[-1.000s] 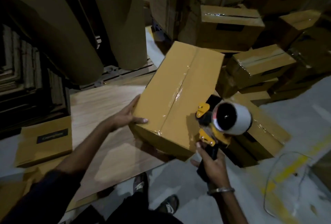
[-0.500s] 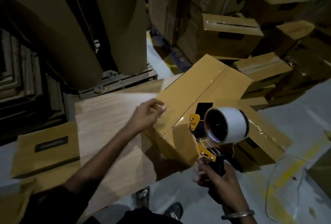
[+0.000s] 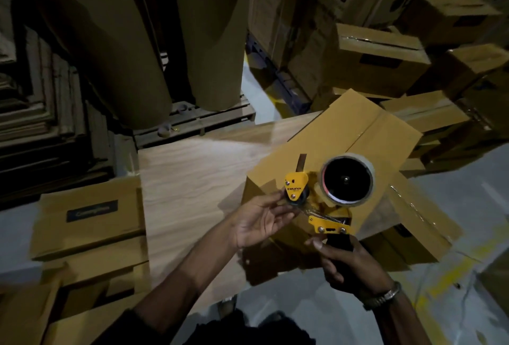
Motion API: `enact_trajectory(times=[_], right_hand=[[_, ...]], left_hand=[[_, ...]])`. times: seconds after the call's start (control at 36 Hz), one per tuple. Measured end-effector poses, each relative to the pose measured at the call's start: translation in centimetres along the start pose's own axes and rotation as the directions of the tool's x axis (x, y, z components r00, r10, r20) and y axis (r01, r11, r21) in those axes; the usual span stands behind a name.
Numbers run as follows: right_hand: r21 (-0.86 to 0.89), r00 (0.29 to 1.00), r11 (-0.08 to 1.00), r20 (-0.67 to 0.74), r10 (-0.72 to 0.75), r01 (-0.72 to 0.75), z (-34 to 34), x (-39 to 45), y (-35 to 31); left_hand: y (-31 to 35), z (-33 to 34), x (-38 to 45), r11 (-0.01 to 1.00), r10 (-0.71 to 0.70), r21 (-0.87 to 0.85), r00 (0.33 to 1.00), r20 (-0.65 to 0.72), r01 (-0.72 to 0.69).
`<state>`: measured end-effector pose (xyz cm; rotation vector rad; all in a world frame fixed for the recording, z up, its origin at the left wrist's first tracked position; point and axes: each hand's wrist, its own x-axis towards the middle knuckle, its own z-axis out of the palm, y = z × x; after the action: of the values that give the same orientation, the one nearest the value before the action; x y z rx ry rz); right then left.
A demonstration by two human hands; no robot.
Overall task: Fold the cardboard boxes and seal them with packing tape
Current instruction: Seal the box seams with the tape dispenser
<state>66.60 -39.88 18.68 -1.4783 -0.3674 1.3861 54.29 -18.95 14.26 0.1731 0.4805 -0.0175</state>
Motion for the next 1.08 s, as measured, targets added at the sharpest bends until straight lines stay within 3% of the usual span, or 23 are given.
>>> enact_trajectory(times=[0.28,0.42,0.58,0.69,0.78,0.86,1.08], right_hand=[[-0.005,0.999,1.000,0.049,-0.001,0.001,-0.4,0.2,-0.7],[0.031,0.999,0.999,0.045,0.014,-0.016,-1.0,0.5,-1.1],[0.016,0.998,1.000,0.050,0.023,-0.024,-2.3,0.2,-1.4],[-0.026,0.998,0.999,0.061,0.030,-0.028,-3.2,-0.1,-1.5],[-0.043,0.995,0.999,0.099,0.024,-0.020,-3.7,-0.2,-1.7],[-0.035,0.991,0.999,0.131,0.025,-0.021,-4.1,-0.2,-2.1],[-0.078,0.987,0.997,0.160,0.027,-0.015,-5.1,0.4,-3.1]], left_hand=[[0.1,0.1,0.3,0.996,-0.025,-0.084,0.999,0.040,0.028],[0.4,0.4,0.7,0.999,-0.030,-0.036,0.997,0.071,0.033],[0.1,0.2,0.7,0.982,-0.075,-0.169,0.993,0.085,0.089],[0.2,0.7,0.7,0.992,-0.091,-0.079,0.993,0.072,0.097],[-0.3,1.3,0.8,0.999,-0.024,0.022,0.999,0.048,0.023],[-0.9,1.5,0.3,1.000,0.019,-0.016,0.999,0.033,-0.019],[0.1,0.7,-0.6,0.985,0.005,0.172,1.000,-0.021,-0.001]])
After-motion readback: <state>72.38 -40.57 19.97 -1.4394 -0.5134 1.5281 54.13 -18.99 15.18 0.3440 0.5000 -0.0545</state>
